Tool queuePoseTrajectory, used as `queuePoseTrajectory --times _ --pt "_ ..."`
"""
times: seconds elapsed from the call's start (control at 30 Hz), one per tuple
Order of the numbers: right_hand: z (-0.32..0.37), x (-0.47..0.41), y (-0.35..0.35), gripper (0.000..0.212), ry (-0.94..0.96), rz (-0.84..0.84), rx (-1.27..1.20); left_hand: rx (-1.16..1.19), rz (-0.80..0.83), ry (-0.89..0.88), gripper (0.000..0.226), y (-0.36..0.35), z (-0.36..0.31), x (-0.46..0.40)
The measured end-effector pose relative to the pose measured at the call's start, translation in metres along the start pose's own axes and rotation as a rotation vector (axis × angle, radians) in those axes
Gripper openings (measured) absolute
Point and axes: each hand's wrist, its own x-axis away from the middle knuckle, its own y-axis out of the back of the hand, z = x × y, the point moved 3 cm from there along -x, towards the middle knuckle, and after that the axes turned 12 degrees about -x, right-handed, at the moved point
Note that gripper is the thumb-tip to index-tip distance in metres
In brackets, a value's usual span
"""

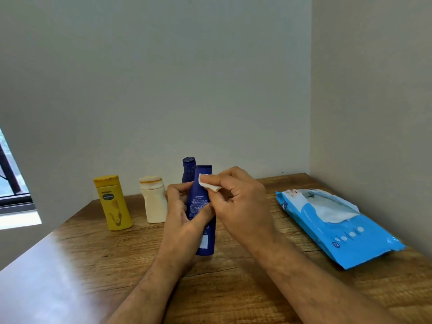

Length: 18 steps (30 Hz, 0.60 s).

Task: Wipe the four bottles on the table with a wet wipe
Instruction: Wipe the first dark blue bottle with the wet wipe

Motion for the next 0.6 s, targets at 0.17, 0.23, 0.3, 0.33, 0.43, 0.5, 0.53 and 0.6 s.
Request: queuePoseTrajectory --times 0.17,0.23,0.3,0.33,0.43,0.5,0.53,0.6 --pt "-0.009 -0.001 0.003 0.022 -0.202 -0.103 -0.157 0.037 0.06 0.047 0.069 0.003 0.001 0.001" --pt "-0.01 -0.001 0.004 0.021 -0.256 -0.102 -0.221 0.052 0.122 0.065 0.068 0.001 -0.001 0.0" --pt "-0.008 -0.002 0.004 0.02 -0.261 -0.123 -0.287 0.131 0.158 0.092 0.056 0.001 -0.001 -0.001" --pt "-0.007 -0.003 0.005 0.02 -0.256 -0.134 -0.315 0.191 0.172 0.108 0.052 0.001 -0.001 -0.002" --pt "-0.002 -0.003 0.005 0.021 -0.194 -0.11 -0.297 0.316 0.175 0.137 0.057 0.002 -0.002 -0.002" --pt "0.001 -0.003 0.003 0.023 -0.106 -0.074 -0.219 0.32 0.152 0.141 0.061 0.003 0.0 -0.002" --pt "0.002 -0.002 0.003 0.023 -0.076 -0.064 -0.199 0.311 0.149 0.142 0.061 0.002 0.001 -0.003" --pt "0.001 -0.002 0.003 0.023 -0.064 -0.071 -0.202 0.307 0.155 0.147 0.055 0.001 0.003 -0.003"
